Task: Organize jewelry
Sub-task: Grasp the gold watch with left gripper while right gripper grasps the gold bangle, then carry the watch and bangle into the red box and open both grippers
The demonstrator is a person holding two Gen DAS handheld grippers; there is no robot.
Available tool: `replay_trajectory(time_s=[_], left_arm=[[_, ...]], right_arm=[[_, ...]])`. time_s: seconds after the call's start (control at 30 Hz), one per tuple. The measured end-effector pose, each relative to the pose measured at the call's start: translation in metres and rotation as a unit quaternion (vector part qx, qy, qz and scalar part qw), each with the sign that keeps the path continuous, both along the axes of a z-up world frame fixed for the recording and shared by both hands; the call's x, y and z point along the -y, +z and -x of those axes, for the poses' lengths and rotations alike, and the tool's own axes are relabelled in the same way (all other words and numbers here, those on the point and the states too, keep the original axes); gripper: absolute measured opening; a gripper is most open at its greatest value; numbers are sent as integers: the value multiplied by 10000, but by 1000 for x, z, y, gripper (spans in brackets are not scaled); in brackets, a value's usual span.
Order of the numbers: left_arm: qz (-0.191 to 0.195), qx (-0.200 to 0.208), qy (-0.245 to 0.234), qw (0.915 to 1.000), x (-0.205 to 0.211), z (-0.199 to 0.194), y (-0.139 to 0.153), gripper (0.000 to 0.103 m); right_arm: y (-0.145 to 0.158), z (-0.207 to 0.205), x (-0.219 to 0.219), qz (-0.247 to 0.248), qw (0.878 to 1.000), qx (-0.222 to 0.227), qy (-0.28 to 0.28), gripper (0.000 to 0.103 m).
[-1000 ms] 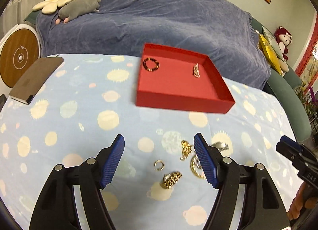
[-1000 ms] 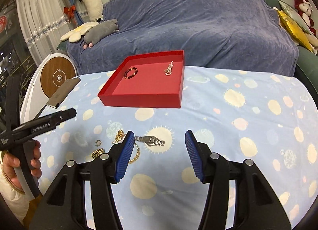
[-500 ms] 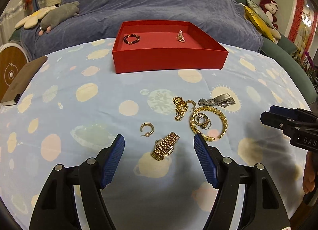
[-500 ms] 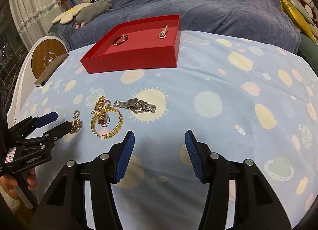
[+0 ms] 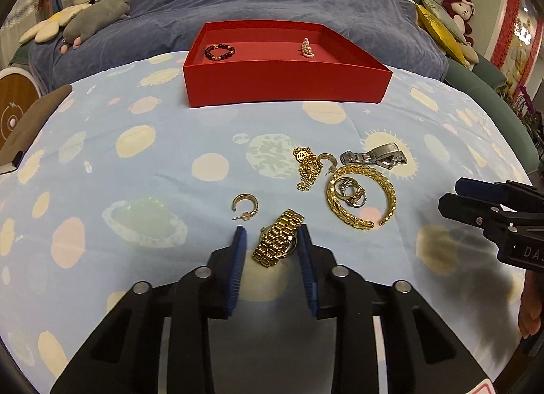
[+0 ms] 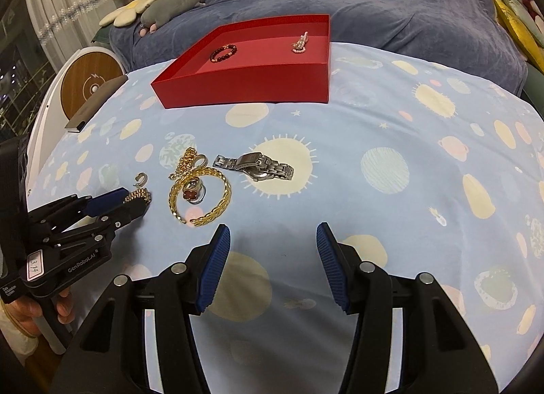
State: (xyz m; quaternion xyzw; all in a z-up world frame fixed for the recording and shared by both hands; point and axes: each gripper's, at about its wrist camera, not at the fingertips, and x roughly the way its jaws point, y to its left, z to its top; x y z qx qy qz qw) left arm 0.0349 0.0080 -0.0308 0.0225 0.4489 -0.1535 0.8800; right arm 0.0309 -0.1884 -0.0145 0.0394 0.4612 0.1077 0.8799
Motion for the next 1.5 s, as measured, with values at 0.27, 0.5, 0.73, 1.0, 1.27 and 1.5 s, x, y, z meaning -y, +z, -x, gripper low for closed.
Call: replay_trajectory(time_s=[0.27, 0.5, 0.73, 1.0, 1.27, 1.5], left_arm=[[168, 35, -14, 9999, -2, 2, 9, 9], [355, 96, 59, 9993, -9, 4, 23, 9], [561, 155, 170, 9982, -21, 5, 33, 9], [712, 173, 240, 9970, -30, 6, 41, 9], [812, 240, 293, 9960, -34, 6, 49, 9], [967, 358, 344, 9941, -36, 4, 65, 9]], right_arm=[[1, -9, -17, -119, 9998, -8, 141, 47], [-3, -23, -30, -228, 9996, -73, 174, 30], [-8, -35, -41, -71, 9998, -63, 185, 26], [-16, -37, -42, 83, 9997, -91, 195, 7], [-5, -31, -43, 84, 9997, 42, 222, 4], [19, -24, -40, -77, 9992, 293, 245, 4]])
